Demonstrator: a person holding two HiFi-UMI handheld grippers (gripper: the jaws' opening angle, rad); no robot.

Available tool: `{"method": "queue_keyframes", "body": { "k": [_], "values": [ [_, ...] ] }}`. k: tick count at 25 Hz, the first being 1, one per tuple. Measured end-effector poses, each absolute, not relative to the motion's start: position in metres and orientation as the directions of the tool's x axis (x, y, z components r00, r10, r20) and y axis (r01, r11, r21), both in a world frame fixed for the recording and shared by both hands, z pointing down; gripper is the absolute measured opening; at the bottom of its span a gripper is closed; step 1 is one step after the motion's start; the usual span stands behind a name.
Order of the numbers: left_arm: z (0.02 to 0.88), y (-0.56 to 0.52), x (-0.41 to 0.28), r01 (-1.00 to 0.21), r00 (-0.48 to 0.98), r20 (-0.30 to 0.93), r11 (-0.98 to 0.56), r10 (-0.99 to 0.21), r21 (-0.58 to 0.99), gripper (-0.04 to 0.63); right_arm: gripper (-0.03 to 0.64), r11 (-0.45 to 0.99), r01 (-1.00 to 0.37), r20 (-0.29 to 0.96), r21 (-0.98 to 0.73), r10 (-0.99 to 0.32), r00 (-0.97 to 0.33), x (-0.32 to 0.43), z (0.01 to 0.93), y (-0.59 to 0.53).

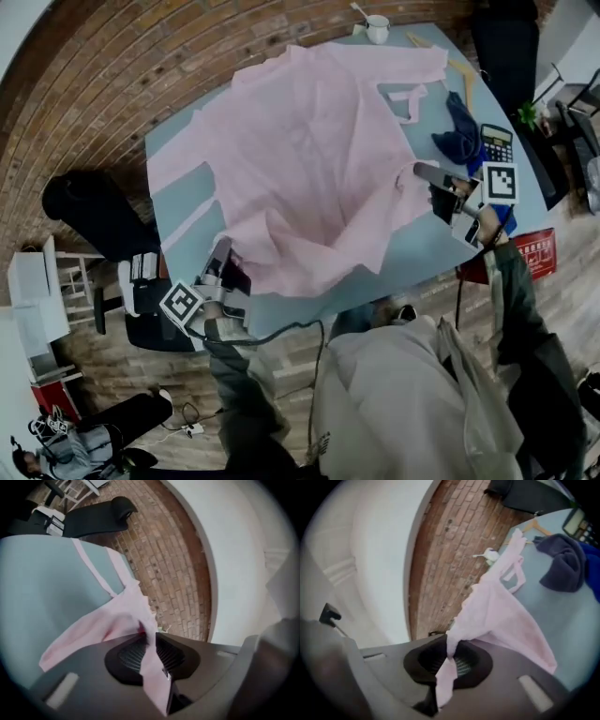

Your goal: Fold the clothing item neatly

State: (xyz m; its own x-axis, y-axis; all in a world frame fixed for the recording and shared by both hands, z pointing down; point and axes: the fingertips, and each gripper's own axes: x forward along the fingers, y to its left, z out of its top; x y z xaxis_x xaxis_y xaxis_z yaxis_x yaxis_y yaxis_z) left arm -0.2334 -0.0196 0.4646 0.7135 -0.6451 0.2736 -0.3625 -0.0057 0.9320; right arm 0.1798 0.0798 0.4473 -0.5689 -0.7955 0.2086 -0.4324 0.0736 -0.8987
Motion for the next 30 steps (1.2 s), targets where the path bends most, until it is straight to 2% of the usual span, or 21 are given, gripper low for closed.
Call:
{"method": "queue_keyframes", "body": {
  "k": [2, 3, 6, 9, 13, 15, 17, 18, 19, 20, 22, 23, 25, 27, 30],
  "values": [
    [0.497, -0.016, -0.236, -0.354, 0.75, 0.338, 0.086, -0.569, 0.931, 0.212, 0.023, -0.057, -0.452, 0.311, -0.89, -0.801, -0.512, 0.19, 0.486, 0.074],
    [0.509, -0.005, -0.238, -0.355, 0.763, 0.358, 0.115, -0.538, 0.928, 0.23, 0.023, -0.098, -0.468, 0.354, -0.878, -0.792, -0.498, 0.19, 0.5, 0.082],
    [0.539, 0.022, -0.255, -0.471, 0.745, 0.451, 0.09, -0.492, 0.877, 0.232, 0.023, -0.154, -0.516, 0.427, -0.843, -0.776, -0.465, 0.184, 0.527, 0.121],
    [0.555, 0.032, -0.252, -0.604, 0.732, 0.54, -0.029, -0.415, 0.797, 0.222, 0.023, -0.106, -0.48, 0.396, -0.871, -0.731, -0.556, 0.155, 0.538, 0.14],
    [0.567, 0.007, -0.225, -0.567, 0.758, 0.521, -0.001, -0.393, 0.824, 0.222, 0.023, -0.087, -0.479, 0.394, -0.874, -0.703, -0.592, 0.142, 0.546, 0.125],
    [0.579, -0.018, -0.22, -0.543, 0.755, 0.508, 0.041, -0.415, 0.839, 0.204, 0.023, -0.053, -0.438, 0.325, -0.897, -0.752, -0.573, 0.158, 0.533, 0.102],
    [0.583, -0.046, -0.226, -0.561, 0.725, 0.514, 0.042, -0.458, 0.827, 0.135, 0.023, 0.067, -0.357, 0.143, -0.932, -0.835, -0.531, 0.186, 0.497, 0.071],
    [0.579, -0.06, -0.235, -0.577, 0.693, 0.515, 0.039, -0.504, 0.816, 0.135, 0.023, 0.109, -0.323, 0.068, -0.94, -0.868, -0.493, 0.205, 0.484, 0.058],
    [0.57, -0.073, -0.249, -0.586, 0.65, 0.503, 0.046, -0.57, 0.809, 0.128, 0.023, 0.097, -0.307, 0.056, -0.947, -0.889, -0.454, 0.225, 0.484, 0.049],
    [0.559, -0.083, -0.266, -0.58, 0.595, 0.476, 0.064, -0.648, 0.812, 0.124, 0.023, 0.027, -0.314, 0.116, -0.949, -0.897, -0.427, 0.242, 0.499, 0.045],
    [0.539, -0.095, -0.299, -0.553, 0.48, 0.416, 0.102, -0.772, 0.827, 0.124, 0.031, -0.187, -0.367, 0.345, -0.911, -0.833, -0.433, 0.255, 0.548, 0.053],
    [0.532, -0.094, -0.306, -0.55, 0.457, 0.4, 0.101, -0.794, 0.829, 0.124, 0.033, -0.262, -0.397, 0.439, -0.88, -0.769, -0.465, 0.251, 0.568, 0.065],
    [0.53, -0.078, -0.296, -0.589, 0.503, 0.424, 0.06, -0.753, 0.806, 0.124, 0.038, -0.304, -0.467, 0.539, -0.83, -0.649, -0.536, 0.237, 0.587, 0.095],
    [0.531, -0.05, -0.272, -0.64, 0.579, 0.472, -0.012, -0.666, 0.768, 0.124, 0.038, -0.256, -0.541, 0.574, -0.801, -0.584, -0.574, 0.228, 0.586, 0.12],
    [0.524, -0.013, -0.235, -0.616, 0.687, 0.448, -0.133, -0.572, 0.776, 0.091, 0.034, -0.178, -0.506, 0.486, -0.844, -0.654, -0.58, 0.231, 0.557, 0.13]
  ]
}}
